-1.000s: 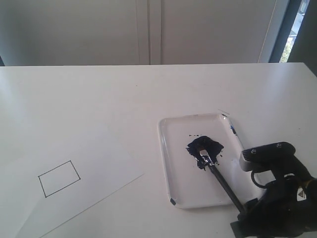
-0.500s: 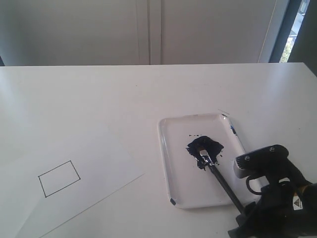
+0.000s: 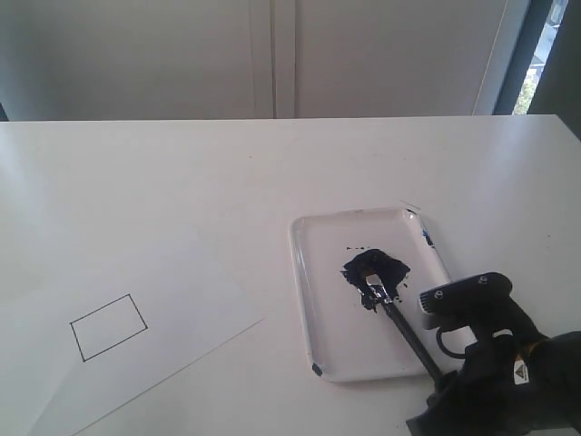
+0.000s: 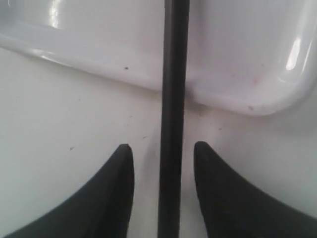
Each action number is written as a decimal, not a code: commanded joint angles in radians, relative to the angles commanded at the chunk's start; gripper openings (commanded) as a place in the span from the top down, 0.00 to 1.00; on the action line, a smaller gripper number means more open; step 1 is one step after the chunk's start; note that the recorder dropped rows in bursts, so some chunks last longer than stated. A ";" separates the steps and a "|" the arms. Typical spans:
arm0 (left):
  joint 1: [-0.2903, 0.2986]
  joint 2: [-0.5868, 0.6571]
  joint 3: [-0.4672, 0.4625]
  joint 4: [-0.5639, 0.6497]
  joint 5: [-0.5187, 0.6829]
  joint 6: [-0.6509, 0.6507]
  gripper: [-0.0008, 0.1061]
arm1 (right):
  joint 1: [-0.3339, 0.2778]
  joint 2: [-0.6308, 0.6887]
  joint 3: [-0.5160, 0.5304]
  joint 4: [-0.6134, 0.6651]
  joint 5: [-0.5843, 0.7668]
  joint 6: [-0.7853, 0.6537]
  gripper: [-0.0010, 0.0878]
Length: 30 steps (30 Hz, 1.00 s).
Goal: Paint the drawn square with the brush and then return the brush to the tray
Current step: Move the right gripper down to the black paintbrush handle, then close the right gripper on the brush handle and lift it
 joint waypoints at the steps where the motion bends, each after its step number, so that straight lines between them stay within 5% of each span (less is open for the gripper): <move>1: 0.000 0.000 0.000 0.000 0.000 0.000 0.99 | 0.000 0.008 0.000 0.000 -0.002 0.000 0.56; 4: 0.000 0.000 0.000 0.000 0.000 0.002 0.99 | 0.000 0.026 0.000 0.000 -0.004 0.002 0.63; 11: 0.000 0.000 0.000 0.004 0.000 0.002 0.99 | 0.000 0.041 0.000 0.000 -0.004 0.002 0.99; 30: 0.000 0.000 0.000 0.004 0.000 0.002 0.99 | 0.000 -0.056 -0.005 0.002 0.080 0.098 0.99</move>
